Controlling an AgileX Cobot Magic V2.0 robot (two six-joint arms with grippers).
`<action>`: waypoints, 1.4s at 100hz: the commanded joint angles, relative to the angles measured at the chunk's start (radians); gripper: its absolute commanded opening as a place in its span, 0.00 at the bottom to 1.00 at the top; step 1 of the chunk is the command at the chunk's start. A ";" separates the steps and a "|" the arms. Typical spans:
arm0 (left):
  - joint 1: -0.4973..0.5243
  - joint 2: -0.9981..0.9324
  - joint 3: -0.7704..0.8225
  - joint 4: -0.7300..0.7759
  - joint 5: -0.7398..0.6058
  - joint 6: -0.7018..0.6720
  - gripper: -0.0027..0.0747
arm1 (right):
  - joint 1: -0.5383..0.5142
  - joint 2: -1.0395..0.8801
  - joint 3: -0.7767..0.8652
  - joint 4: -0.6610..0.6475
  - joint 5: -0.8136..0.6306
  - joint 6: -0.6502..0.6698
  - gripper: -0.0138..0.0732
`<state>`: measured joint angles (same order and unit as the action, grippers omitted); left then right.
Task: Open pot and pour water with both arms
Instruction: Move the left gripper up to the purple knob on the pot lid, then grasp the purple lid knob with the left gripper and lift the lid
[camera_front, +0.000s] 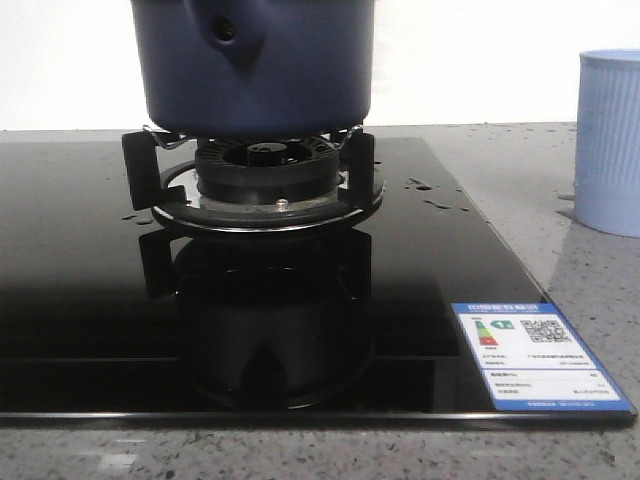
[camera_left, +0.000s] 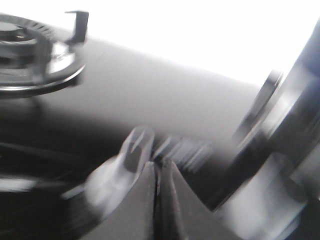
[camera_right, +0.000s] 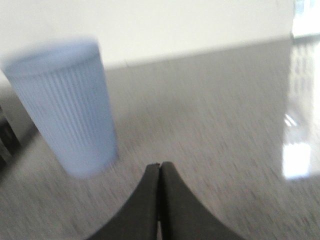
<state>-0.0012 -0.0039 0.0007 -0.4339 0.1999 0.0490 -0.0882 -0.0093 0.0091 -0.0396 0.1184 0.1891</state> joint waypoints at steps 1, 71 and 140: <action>-0.009 -0.026 0.034 -0.285 -0.167 -0.008 0.01 | -0.003 -0.017 0.026 0.088 -0.195 -0.009 0.07; -0.011 0.235 -0.300 -0.555 0.312 0.311 0.01 | 0.043 0.235 -0.440 0.336 0.474 -0.009 0.07; -0.145 0.751 -0.656 -1.191 0.842 1.465 0.05 | 0.170 0.444 -0.624 1.112 0.690 -1.136 0.10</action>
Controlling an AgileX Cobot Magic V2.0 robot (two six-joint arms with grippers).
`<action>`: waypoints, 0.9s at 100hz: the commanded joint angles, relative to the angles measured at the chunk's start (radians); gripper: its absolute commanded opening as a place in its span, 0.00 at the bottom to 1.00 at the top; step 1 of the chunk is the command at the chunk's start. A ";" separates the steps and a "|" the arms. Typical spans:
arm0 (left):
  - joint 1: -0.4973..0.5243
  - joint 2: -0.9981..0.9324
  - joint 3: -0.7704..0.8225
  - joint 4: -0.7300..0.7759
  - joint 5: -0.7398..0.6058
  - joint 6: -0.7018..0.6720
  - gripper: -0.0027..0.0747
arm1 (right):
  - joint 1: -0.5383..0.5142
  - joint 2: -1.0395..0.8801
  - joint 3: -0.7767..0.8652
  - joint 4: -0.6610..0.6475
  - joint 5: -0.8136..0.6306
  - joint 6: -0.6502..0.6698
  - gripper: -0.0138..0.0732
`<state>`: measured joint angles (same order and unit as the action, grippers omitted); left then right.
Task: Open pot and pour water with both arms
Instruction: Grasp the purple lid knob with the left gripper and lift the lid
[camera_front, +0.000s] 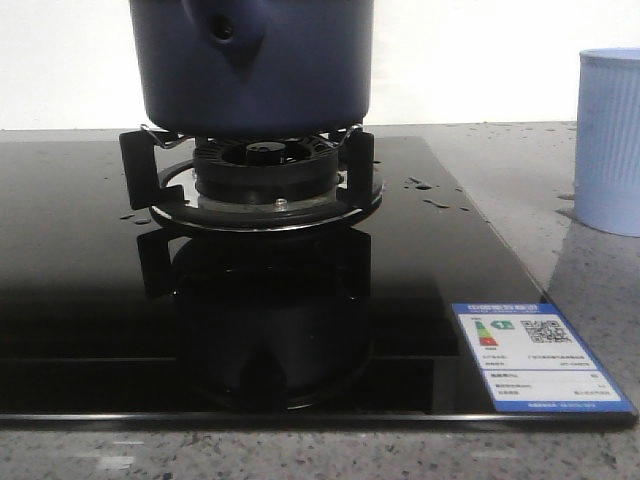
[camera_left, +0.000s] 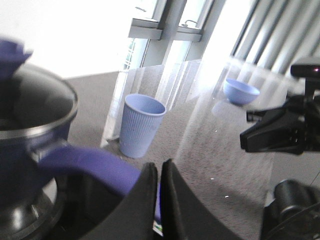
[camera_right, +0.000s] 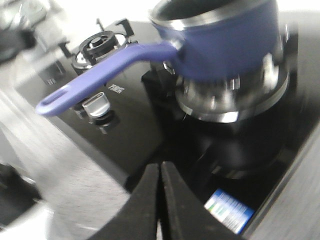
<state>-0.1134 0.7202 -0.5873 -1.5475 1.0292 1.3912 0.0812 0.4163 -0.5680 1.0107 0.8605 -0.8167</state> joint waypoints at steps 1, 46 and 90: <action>-0.036 0.029 -0.074 -0.077 0.013 0.129 0.06 | 0.001 0.018 -0.047 0.062 -0.052 -0.133 0.11; -0.148 0.249 -0.275 -0.039 -0.212 0.206 0.70 | 0.001 0.018 -0.060 0.064 -0.257 -0.141 0.88; -0.160 0.580 -0.521 -0.052 -0.228 0.280 0.84 | 0.001 0.018 -0.060 0.064 -0.270 -0.141 0.88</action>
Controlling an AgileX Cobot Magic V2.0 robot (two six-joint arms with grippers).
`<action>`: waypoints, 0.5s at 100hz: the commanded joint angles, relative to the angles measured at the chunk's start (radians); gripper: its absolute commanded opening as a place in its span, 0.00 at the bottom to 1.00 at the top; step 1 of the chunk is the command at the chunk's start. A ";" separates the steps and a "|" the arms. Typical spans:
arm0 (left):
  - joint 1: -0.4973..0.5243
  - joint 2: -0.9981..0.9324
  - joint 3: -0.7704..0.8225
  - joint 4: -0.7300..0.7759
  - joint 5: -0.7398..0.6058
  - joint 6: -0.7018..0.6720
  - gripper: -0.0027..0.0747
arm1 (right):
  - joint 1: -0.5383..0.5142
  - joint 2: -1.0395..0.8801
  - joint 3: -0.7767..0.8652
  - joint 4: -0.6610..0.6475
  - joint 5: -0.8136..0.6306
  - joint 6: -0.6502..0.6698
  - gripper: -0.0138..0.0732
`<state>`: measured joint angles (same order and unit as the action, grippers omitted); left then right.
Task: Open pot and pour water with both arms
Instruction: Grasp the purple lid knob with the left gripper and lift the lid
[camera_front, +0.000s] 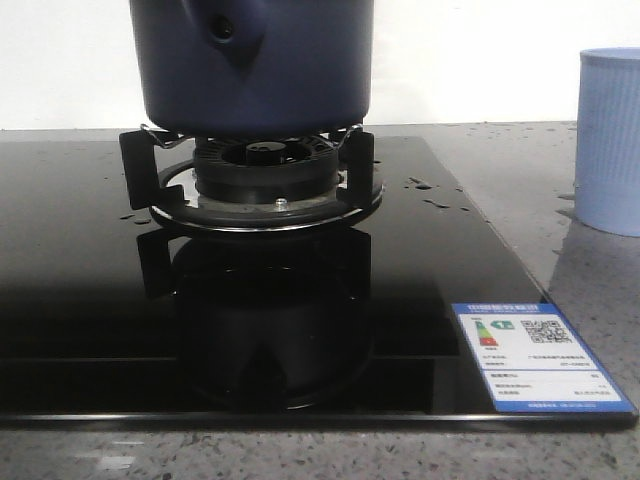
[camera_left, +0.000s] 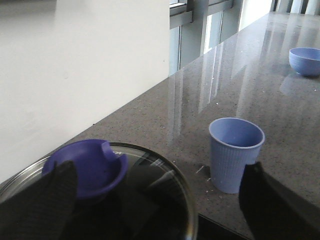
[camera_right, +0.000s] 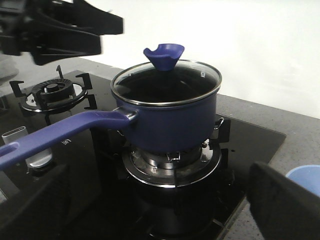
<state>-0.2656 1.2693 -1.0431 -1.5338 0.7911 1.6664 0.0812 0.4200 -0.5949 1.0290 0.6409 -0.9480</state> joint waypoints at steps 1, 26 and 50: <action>-0.007 0.035 -0.068 -0.066 0.010 0.005 0.84 | 0.001 0.014 -0.033 0.046 -0.052 -0.010 0.88; -0.007 0.171 -0.156 -0.068 0.010 0.062 0.84 | 0.001 0.014 -0.033 0.046 -0.054 -0.010 0.88; -0.007 0.256 -0.206 -0.084 0.011 0.088 0.84 | 0.001 0.014 -0.033 0.046 -0.054 -0.010 0.88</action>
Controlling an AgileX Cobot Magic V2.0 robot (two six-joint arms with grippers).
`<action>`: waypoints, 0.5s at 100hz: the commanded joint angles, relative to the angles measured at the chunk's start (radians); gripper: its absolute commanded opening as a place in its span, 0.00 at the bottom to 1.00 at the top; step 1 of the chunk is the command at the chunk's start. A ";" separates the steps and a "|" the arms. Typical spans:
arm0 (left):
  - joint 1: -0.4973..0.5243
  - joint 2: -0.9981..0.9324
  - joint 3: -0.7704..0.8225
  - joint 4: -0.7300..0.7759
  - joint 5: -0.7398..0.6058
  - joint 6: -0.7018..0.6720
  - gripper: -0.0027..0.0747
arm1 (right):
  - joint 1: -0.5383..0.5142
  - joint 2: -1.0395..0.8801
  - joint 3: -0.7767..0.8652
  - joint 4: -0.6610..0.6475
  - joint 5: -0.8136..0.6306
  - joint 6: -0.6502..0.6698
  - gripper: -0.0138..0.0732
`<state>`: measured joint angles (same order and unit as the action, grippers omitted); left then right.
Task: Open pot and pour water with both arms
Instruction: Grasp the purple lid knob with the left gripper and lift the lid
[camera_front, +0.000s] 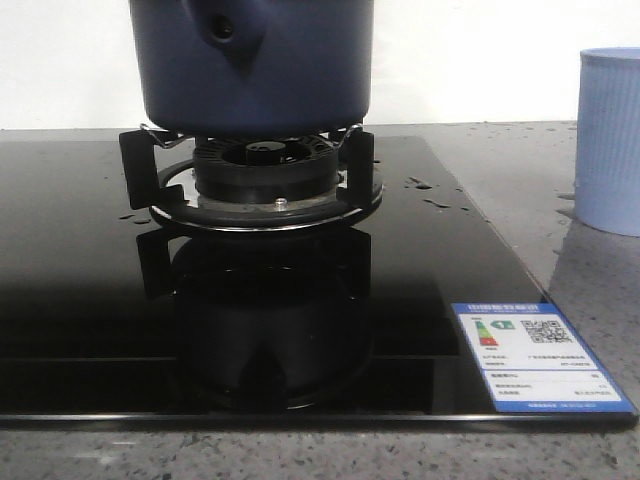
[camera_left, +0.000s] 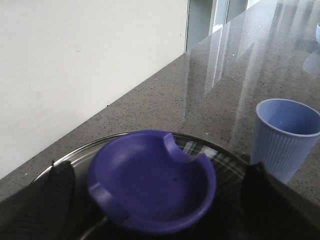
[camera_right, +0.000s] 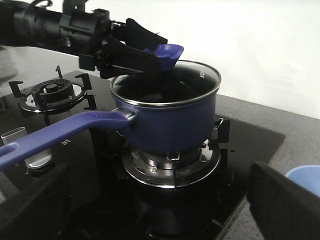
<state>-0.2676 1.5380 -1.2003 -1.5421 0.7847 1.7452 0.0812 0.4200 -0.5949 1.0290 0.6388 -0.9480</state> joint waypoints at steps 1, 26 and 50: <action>-0.005 -0.011 -0.050 -0.075 0.020 0.009 0.84 | 0.001 0.014 -0.033 0.046 -0.052 -0.010 0.88; -0.005 0.020 -0.055 -0.147 0.060 0.009 0.83 | 0.001 0.014 -0.033 0.046 -0.056 -0.010 0.88; -0.012 0.020 -0.055 -0.187 0.108 0.009 0.68 | 0.001 0.014 -0.033 0.046 -0.058 -0.010 0.88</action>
<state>-0.2692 1.5959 -1.2228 -1.6486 0.8443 1.7507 0.0812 0.4200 -0.5949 1.0290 0.6311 -0.9480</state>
